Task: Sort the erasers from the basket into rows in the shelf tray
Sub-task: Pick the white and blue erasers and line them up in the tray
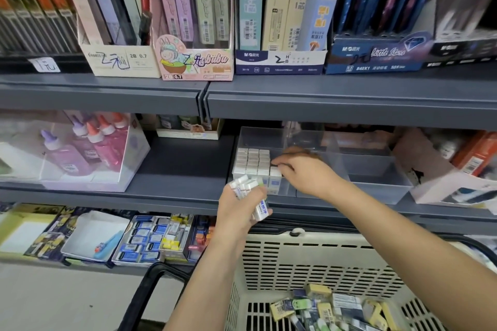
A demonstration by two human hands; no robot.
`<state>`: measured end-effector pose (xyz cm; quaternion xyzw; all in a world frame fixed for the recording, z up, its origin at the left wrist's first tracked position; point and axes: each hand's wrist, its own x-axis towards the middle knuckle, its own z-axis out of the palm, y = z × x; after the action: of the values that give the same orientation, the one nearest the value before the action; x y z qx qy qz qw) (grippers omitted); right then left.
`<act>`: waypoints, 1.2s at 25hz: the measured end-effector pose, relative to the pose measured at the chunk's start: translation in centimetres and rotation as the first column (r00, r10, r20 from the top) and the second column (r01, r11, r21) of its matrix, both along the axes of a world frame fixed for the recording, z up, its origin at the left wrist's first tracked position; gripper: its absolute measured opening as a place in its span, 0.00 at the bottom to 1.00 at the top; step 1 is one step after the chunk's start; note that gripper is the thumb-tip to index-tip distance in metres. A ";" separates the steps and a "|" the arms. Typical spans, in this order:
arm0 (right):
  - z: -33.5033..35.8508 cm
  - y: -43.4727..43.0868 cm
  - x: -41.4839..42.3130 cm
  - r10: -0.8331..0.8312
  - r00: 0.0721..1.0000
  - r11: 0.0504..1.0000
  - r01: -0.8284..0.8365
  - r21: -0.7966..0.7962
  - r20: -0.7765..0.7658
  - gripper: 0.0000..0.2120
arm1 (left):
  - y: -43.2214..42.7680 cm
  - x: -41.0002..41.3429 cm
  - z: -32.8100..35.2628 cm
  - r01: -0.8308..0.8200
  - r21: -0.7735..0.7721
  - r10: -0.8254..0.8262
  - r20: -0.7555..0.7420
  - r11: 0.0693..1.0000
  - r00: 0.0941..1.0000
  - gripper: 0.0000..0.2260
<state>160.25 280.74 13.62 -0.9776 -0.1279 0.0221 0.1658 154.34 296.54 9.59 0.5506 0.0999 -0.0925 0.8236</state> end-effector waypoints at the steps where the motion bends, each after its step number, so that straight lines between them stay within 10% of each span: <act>1: 0.3 0.0 -0.6 -0.013 0.999 0.997 0.010 0.075 0.038 0.14 | 0.0 0.1 0.1 0.021 -0.052 -0.022 -0.016 0.998 1.000 0.12; 10: 2.1 -1.0 -6.8 0.051 0.975 0.673 0.126 0.728 -0.216 0.04 | -0.2 -0.9 0.6 0.271 -0.137 -0.275 -0.012 0.953 0.961 0.19; 16: 2.0 -4.7 -10.7 0.158 0.896 0.901 0.042 0.433 -0.416 0.06 | -1.1 -2.1 1.2 0.307 0.029 -0.307 -0.005 0.951 0.952 0.21; 22: 1.7 -2.0 -10.1 0.050 0.972 0.815 0.094 0.572 -0.232 0.18 | -2.3 -3.0 1.1 0.396 -0.009 -0.395 0.041 0.918 0.918 0.22; 30: 1.6 -1.9 -8.4 -0.021 0.966 0.681 0.203 0.704 -0.258 0.10 | -1.3 -2.2 1.2 0.351 -0.202 -0.360 -0.007 0.914 0.933 0.15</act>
<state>151.83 278.80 15.23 -0.8291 -0.0458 0.0717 0.5525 152.14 295.21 10.81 0.4731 0.0066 -0.2622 0.8411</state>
